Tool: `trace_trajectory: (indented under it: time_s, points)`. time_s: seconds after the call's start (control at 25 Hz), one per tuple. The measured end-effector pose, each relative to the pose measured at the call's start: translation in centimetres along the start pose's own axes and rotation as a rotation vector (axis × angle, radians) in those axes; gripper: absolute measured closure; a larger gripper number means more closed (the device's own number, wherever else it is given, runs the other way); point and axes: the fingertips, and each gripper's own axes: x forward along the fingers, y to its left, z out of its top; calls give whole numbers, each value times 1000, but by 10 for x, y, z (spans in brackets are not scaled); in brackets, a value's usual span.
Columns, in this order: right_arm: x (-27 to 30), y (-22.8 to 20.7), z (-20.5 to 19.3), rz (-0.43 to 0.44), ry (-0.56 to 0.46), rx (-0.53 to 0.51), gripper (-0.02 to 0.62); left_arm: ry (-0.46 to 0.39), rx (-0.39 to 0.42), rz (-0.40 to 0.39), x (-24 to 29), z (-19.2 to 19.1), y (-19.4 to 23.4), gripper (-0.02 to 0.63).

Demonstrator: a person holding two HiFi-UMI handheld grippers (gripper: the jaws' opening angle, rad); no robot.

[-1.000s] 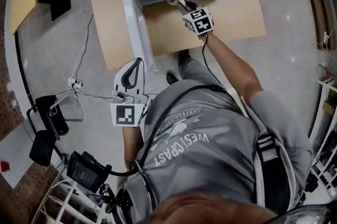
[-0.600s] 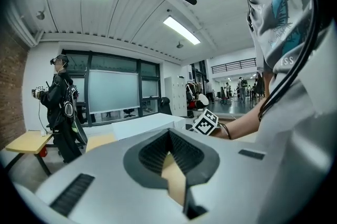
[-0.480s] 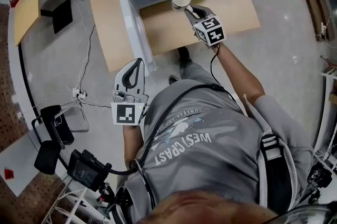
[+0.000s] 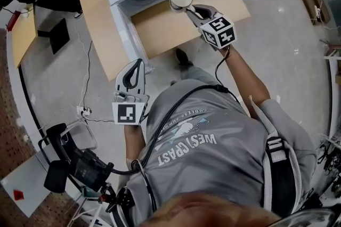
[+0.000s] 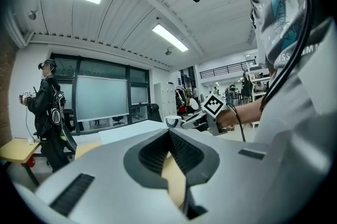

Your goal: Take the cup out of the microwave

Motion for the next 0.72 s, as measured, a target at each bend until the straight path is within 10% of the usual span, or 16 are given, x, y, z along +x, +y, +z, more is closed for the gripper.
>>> trace_trajectory:
  time_s: [0.48, 0.72]
  points:
    - [-116, -36, 11, -118, -47, 0, 525, -30, 60, -153, 8, 5, -58, 563]
    - [-129, -108, 6, -152, -51, 45, 525, 114, 147, -227, 67, -14, -76, 563]
